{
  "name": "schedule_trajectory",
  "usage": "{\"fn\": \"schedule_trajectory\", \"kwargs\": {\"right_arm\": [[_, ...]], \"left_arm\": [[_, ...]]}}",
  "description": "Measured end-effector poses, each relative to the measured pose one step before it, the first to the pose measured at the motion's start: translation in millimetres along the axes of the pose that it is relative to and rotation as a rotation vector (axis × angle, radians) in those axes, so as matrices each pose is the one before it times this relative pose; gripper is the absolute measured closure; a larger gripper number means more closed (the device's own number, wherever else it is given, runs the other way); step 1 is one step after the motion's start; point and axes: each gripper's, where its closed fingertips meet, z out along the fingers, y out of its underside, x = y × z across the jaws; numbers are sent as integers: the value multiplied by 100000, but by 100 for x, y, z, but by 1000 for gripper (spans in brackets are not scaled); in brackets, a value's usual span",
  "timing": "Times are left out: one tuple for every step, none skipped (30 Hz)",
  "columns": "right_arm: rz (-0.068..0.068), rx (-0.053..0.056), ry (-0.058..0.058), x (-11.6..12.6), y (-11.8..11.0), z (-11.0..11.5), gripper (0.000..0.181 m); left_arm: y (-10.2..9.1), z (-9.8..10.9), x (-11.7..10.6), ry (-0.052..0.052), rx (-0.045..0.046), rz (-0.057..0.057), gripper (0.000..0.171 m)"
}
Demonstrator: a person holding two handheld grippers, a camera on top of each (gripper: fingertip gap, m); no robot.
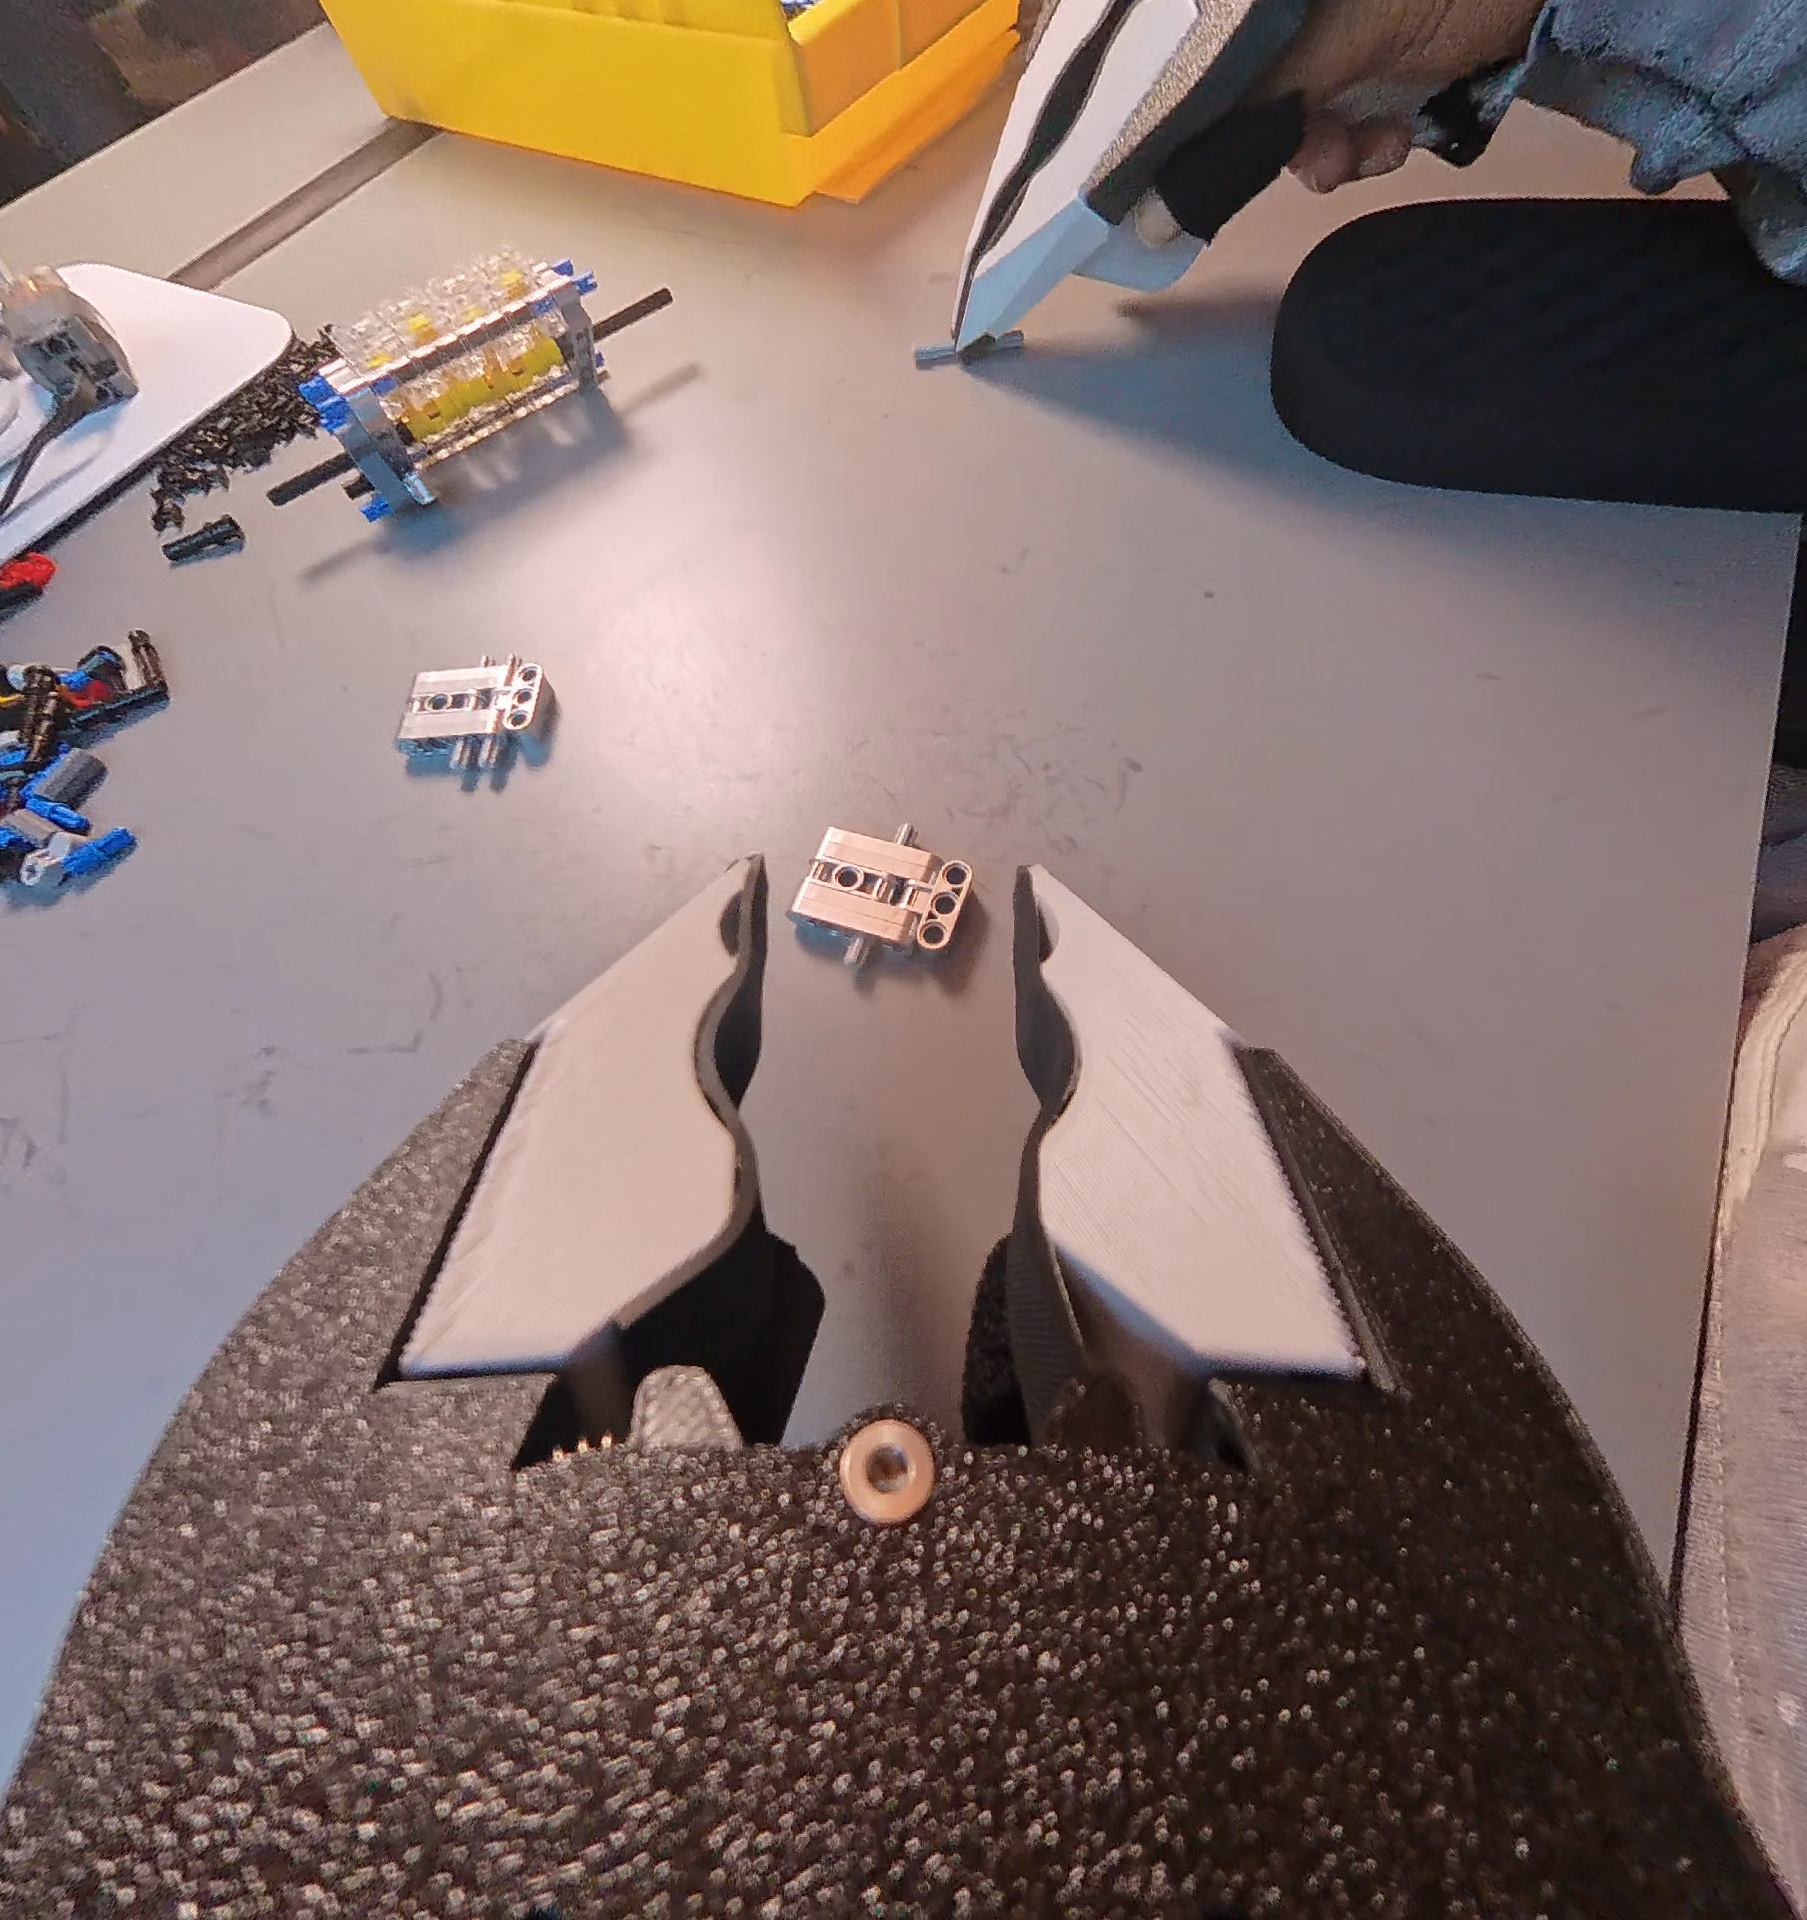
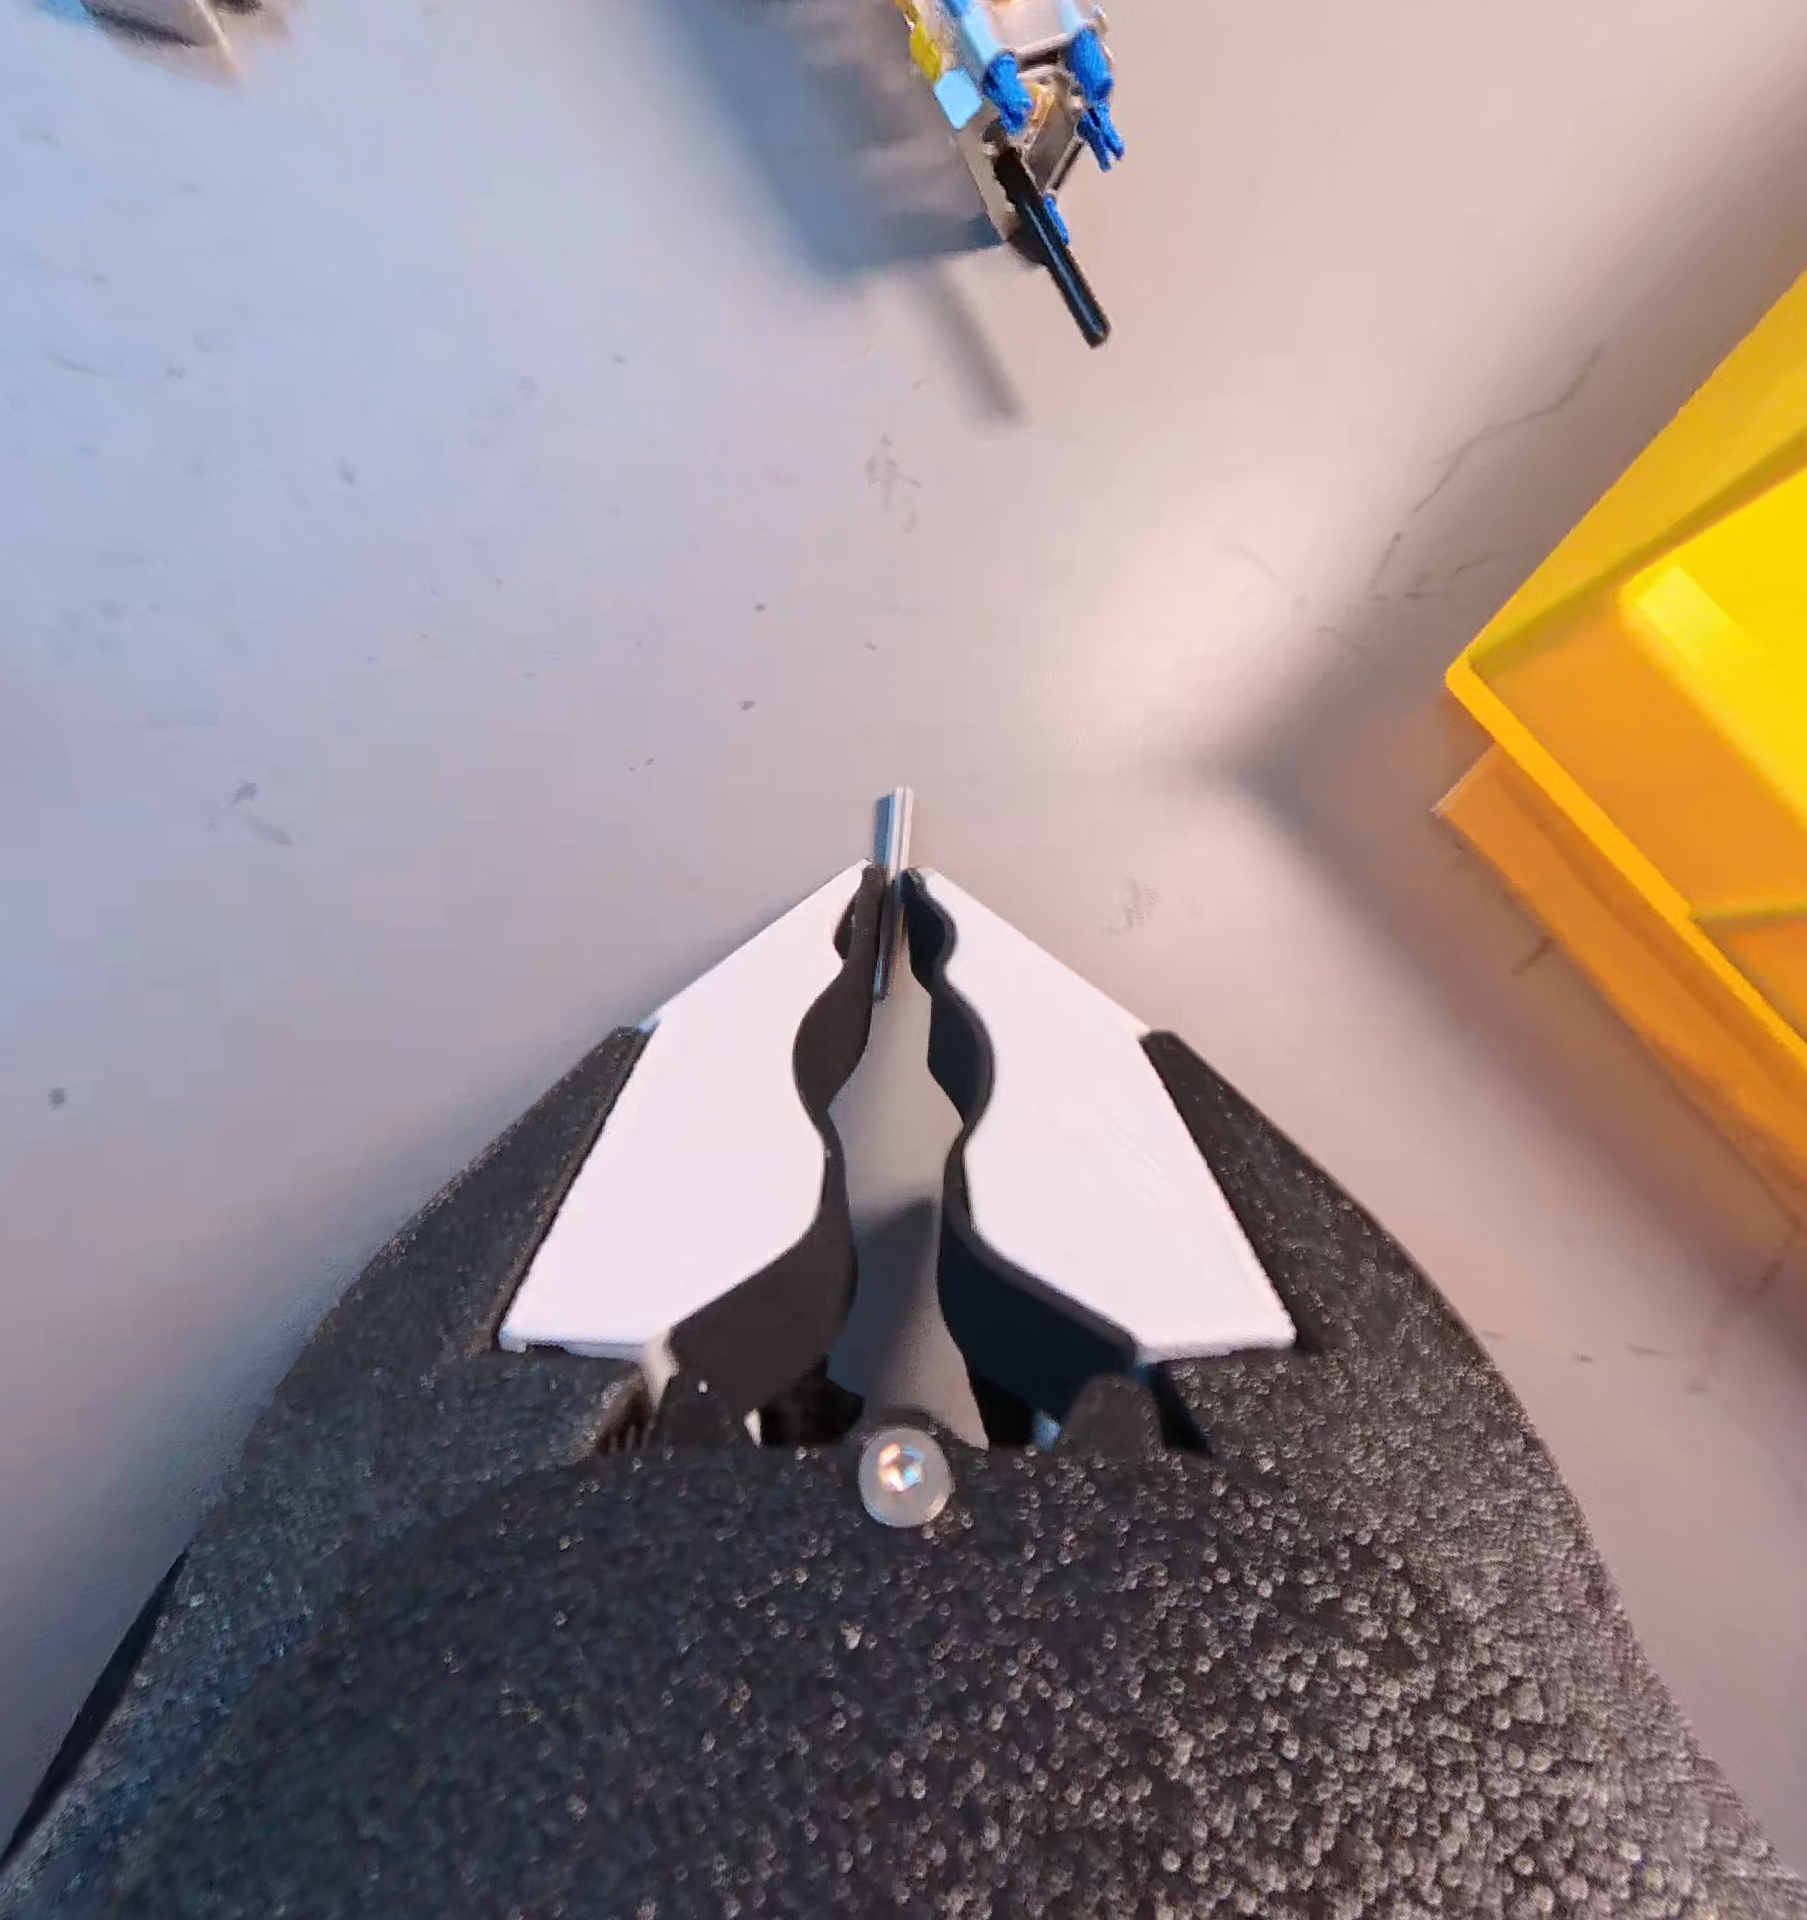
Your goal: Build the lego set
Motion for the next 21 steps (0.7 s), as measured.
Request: {"fn": "schedule_trajectory", "kwargs": {"right_arm": [[-4536,2269,-1957,-669,-427,6,179],[-5841,4783,-3957,-1252,-873,-126,179],[-6367,5214,-4577,-1579,-1139,-197,180],[-7662,5879,-4135,-1743,-1444,-231,179],[-9120,6259,-5069,-2079,-1706,-195,179],[-9305,6932,-5260,-2223,-2003,-65,179],[-8235,7283,-4778,-2130,-2185,125,179],[-6808,5964,-3924,-1802,-2002,340,179],[-5737,3658,-2527,-1306,-1561,441,180],[-5080,2382,-948,-792,-1231,411,179],[-4039,2120,-1033,-583,-1038,310,179],[-2543,1821,-1504,-466,-846,216,179],[-1906,766,-2430,-475,-556,173,179],[-2551,-461,235,-41,-228,92,179],[-1852,1006,-1177,-231,-365,15,180],[-157,656,-1785,-251,-296,-4,180],[-439,490,-1134,-199,-238,5,180],[-747,-70,-355,-114,-109,48,180],[-510,-290,142,-45,-56,71,180],[-64,-232,-83,-77,-17,92,179],[46,-507,131,-31,63,90,180]], "left_arm": [[-77,-56,3,-102,417,-322,126],[-91,-33,52,300,548,-494,127],[-110,-26,107,735,703,-732,127],[-202,2,153,1062,1109,-1126,128],[-320,-7,209,1508,1731,-1611,130],[-496,-19,299,2302,2542,-2062,133],[-604,-37,438,3456,3174,-2411,138],[-622,-55,543,4257,3142,-2431,143],[-516,-55,478,3784,2514,-2047,147],[-374,-86,332,2563,1715,-1182,150],[-227,-128,275,1713,1021,-25,152],[-127,-182,269,1144,670,846,155],[-41,-228,283,991,426,1422,160],[63,-229,228,611,-49,1383,169],[162,-213,156,236,-579,972,169],[151,-203,174,571,-382,677,169],[-6,-219,253,1004,752,473,170],[-105,-199,238,1109,1445,-139,170],[-63,-131,134,662,1054,-668,170],[67,-56,-10,35,224,-714,170],[171,-25,-78,-277,-308,-517,171]]}}
